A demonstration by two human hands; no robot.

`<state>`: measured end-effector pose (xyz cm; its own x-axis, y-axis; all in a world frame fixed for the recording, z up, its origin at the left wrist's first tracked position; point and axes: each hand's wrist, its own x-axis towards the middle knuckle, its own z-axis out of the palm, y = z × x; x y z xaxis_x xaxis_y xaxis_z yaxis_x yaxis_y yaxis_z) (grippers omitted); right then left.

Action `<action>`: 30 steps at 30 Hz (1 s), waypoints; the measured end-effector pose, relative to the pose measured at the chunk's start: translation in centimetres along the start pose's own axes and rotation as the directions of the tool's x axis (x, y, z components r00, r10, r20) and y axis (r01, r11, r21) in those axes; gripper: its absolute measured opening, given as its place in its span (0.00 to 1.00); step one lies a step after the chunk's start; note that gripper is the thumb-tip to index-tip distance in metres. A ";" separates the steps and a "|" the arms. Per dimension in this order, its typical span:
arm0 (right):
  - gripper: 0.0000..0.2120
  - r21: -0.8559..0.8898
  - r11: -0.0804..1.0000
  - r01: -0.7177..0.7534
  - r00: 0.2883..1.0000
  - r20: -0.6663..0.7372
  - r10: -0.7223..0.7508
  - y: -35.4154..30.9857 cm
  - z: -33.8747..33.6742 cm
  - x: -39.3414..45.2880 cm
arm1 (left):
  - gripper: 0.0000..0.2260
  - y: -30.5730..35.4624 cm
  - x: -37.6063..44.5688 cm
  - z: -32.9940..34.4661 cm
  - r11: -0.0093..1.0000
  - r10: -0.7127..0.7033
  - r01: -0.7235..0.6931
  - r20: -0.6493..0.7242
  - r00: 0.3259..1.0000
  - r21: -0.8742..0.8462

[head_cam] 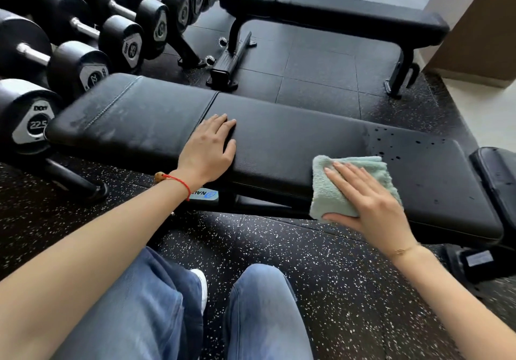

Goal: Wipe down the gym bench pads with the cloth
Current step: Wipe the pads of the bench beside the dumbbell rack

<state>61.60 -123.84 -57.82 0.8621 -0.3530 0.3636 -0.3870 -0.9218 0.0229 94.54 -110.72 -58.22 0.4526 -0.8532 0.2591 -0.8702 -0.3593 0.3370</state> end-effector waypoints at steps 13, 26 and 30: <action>0.35 0.118 0.993 0.015 1.000 0.007 -0.016 -3.9 1.5 3.4 | 0.27 -0.4 -0.1 0.0 1.000 0.004 -0.004 0.014 1.000 -0.010; 0.30 0.338 0.926 -0.168 0.967 0.240 0.088 -3.8 3.1 11.9 | 0.27 -0.2 -0.1 0.0 1.000 -0.006 0.006 -0.013 1.000 -0.010; 0.31 0.409 0.908 -0.090 0.984 0.175 0.018 -2.1 0.1 4.5 | 0.27 -0.4 -0.1 0.0 1.000 0.009 -0.009 -0.001 1.000 -0.005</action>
<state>66.35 -123.53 -56.33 0.8989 -0.3925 0.1950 -0.2950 -0.8709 -0.3932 94.90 -110.51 -58.37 0.4452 -0.8559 0.2630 -0.8733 -0.3501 0.3389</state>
